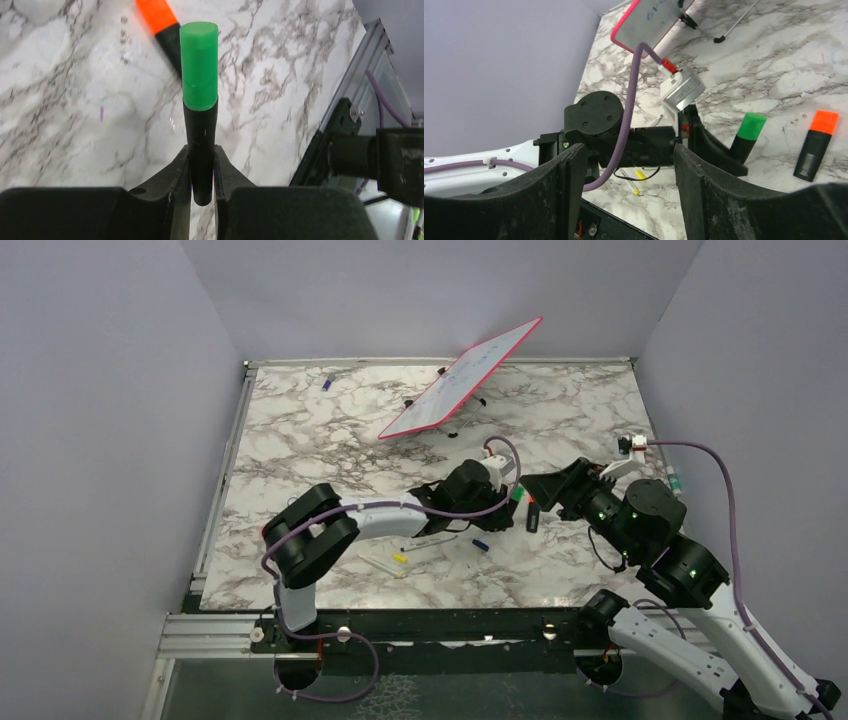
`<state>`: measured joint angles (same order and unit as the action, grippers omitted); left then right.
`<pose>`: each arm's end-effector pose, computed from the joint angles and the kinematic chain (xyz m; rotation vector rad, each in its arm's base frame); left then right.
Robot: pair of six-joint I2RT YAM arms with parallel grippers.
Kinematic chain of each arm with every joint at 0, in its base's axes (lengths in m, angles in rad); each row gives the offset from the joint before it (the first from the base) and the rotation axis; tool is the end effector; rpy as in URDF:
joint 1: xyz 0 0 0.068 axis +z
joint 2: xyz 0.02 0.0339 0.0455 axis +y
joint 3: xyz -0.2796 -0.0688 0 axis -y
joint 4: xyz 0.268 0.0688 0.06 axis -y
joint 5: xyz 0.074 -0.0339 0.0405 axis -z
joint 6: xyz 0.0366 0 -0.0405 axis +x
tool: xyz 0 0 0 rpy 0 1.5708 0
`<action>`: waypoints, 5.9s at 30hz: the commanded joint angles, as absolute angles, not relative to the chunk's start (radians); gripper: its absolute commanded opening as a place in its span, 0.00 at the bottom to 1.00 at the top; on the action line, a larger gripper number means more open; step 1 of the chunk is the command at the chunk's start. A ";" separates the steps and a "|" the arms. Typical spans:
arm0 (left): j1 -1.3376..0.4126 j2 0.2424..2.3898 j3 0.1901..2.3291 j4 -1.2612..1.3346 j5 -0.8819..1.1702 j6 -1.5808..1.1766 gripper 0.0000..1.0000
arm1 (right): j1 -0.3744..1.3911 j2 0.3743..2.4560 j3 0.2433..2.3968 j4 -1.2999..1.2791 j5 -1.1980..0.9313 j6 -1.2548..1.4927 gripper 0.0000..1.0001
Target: Insert the pens into the pen caps
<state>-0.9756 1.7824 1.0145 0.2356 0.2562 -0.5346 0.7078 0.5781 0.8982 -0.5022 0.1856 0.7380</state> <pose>0.2208 -0.3426 0.1883 0.6700 2.2130 -1.1196 0.1028 0.0791 0.3876 0.1695 1.8283 0.8807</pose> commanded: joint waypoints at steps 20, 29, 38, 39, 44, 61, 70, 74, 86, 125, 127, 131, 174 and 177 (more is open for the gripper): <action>-0.997 1.907 1.225 0.032 0.074 -0.589 0.54 | 0.710 0.528 0.926 -0.692 0.304 0.776 0.68; -0.997 1.633 1.048 -0.164 0.043 -0.347 0.64 | 0.711 0.533 0.879 -0.663 0.284 0.797 0.68; -0.997 1.541 1.022 -0.418 -0.023 -0.157 0.72 | 0.710 0.584 0.838 -0.622 0.259 0.824 0.66; -0.997 1.549 1.031 -0.442 -0.024 -0.130 0.72 | 0.711 0.591 0.837 -0.621 0.256 0.828 0.66; -0.990 1.613 1.075 -0.536 -0.110 -0.090 0.62 | 0.710 0.604 0.831 -0.621 0.253 0.840 0.65; -0.921 1.724 1.094 -0.592 -0.064 -0.078 0.52 | 0.710 0.600 0.821 -0.624 0.257 0.850 0.65; -0.921 1.754 1.088 -0.611 -0.025 -0.078 0.33 | 0.711 0.597 0.820 -0.629 0.261 0.853 0.65; -0.920 1.792 1.090 -0.628 -0.016 -0.082 0.21 | 0.710 0.598 0.821 -0.630 0.261 0.854 0.65; -0.921 1.718 1.097 -0.558 0.084 -0.130 0.00 | 0.710 0.574 0.797 -0.639 0.256 0.873 0.65; -0.920 1.304 0.835 0.067 0.483 -0.340 0.00 | 0.710 0.832 0.594 -0.136 -0.084 0.919 0.33; -0.921 1.302 0.834 0.068 0.495 -0.345 0.00 | 0.710 0.832 0.591 -0.125 -0.094 0.924 0.24; -0.920 1.283 0.829 0.113 0.545 -0.402 0.22 | 0.711 0.810 0.567 -0.059 -0.144 0.923 0.10; -0.836 1.283 0.787 0.225 0.726 -0.528 0.00 | 0.710 0.760 0.558 0.146 -0.262 0.862 0.16; -0.831 1.266 0.793 0.200 0.664 -0.505 0.00 | 0.710 0.762 0.583 0.073 -0.237 0.862 0.46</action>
